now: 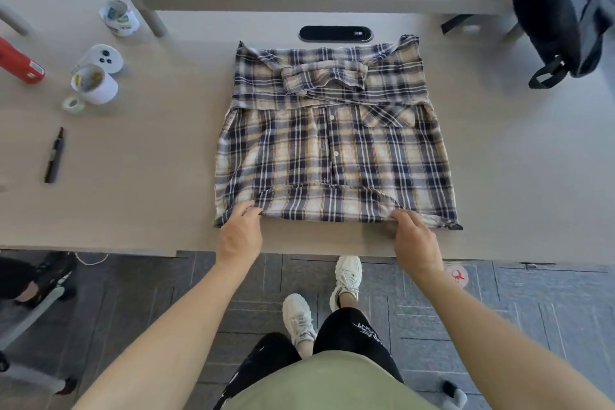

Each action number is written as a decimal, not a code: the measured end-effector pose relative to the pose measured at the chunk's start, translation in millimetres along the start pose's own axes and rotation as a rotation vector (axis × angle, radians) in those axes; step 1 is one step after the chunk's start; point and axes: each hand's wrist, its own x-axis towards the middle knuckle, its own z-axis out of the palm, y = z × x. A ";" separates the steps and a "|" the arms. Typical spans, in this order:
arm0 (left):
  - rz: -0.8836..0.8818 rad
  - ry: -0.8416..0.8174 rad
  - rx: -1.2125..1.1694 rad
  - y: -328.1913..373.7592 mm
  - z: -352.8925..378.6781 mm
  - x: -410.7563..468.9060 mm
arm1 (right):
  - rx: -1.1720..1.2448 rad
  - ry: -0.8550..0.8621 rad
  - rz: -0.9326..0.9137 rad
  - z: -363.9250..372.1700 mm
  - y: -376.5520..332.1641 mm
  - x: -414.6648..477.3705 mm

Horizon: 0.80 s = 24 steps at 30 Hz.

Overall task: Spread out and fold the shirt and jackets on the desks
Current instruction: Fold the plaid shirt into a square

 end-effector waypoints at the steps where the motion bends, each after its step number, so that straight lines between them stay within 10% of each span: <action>1: 0.014 0.021 -0.024 0.8 -3.2 -1.2 | 0.034 0.045 -0.013 -0.8 0.5 -3.8; 24: 0.059 0.052 -0.118 25.7 -118.0 -53.5 | -0.179 0.043 -0.153 -109.1 -57.0 -56.8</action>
